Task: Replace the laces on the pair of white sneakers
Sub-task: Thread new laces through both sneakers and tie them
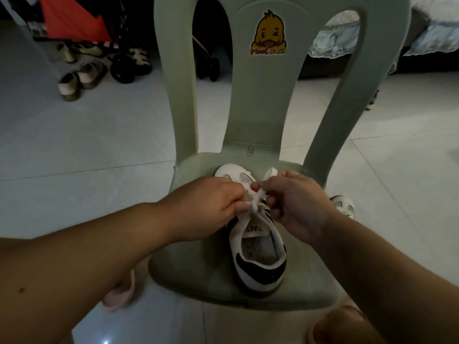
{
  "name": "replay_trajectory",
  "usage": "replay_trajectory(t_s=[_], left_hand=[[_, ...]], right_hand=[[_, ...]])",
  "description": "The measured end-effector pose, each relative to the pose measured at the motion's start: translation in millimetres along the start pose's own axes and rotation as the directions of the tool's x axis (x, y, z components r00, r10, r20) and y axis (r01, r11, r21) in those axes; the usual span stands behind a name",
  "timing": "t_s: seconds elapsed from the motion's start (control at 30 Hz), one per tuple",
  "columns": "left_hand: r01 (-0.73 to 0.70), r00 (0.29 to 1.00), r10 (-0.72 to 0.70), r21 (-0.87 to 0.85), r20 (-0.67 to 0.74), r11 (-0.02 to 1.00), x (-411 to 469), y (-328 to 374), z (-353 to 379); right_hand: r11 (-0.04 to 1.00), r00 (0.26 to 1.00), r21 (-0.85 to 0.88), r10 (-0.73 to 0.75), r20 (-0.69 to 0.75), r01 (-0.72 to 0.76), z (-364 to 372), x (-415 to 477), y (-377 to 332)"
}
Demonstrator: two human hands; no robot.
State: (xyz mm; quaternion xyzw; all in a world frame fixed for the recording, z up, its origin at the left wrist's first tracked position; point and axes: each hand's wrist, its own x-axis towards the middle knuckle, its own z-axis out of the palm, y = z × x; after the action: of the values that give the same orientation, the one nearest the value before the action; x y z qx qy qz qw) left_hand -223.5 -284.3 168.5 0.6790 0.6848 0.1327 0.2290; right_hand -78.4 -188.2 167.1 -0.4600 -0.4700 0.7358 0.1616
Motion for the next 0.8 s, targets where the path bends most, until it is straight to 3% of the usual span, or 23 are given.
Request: replay_trajectory(t_s=[0.07, 0.23, 0.6, 0.7, 0.8], left_hand=[[0.029, 1.000, -0.029, -0.002, 0.003, 1.000, -0.8, -1.8, 0.8], [0.105, 0.992, -0.101, -0.053, 0.076, 0.993, -6.6, -5.8, 9.1], [0.133, 0.980, -0.125, -0.042, 0.153, 0.990, -4.4, -21.0, 23.0], [0.164, 0.982, -0.158, -0.054, 0.108, 0.985, -5.9, -22.5, 21.1], [0.222, 0.974, -0.225, -0.209, 0.009, 0.952, -4.3, -13.4, 19.2]], right_hand=[[0.999, 1.000, 0.040, -0.007, 0.010, 0.006, -3.3, 0.7, -0.9], [0.990, 0.995, -0.140, -0.023, -0.094, 0.010, -13.7, 1.9, 0.4], [0.995, 0.955, -0.079, 0.035, -0.294, -0.060, -30.4, -1.4, 7.5], [0.976, 0.975, -0.184, 0.077, -0.210, -0.117, -36.1, -3.9, 4.1], [0.953, 0.991, -0.273, 0.119, -0.060, -0.131, -40.7, -7.1, -0.2]])
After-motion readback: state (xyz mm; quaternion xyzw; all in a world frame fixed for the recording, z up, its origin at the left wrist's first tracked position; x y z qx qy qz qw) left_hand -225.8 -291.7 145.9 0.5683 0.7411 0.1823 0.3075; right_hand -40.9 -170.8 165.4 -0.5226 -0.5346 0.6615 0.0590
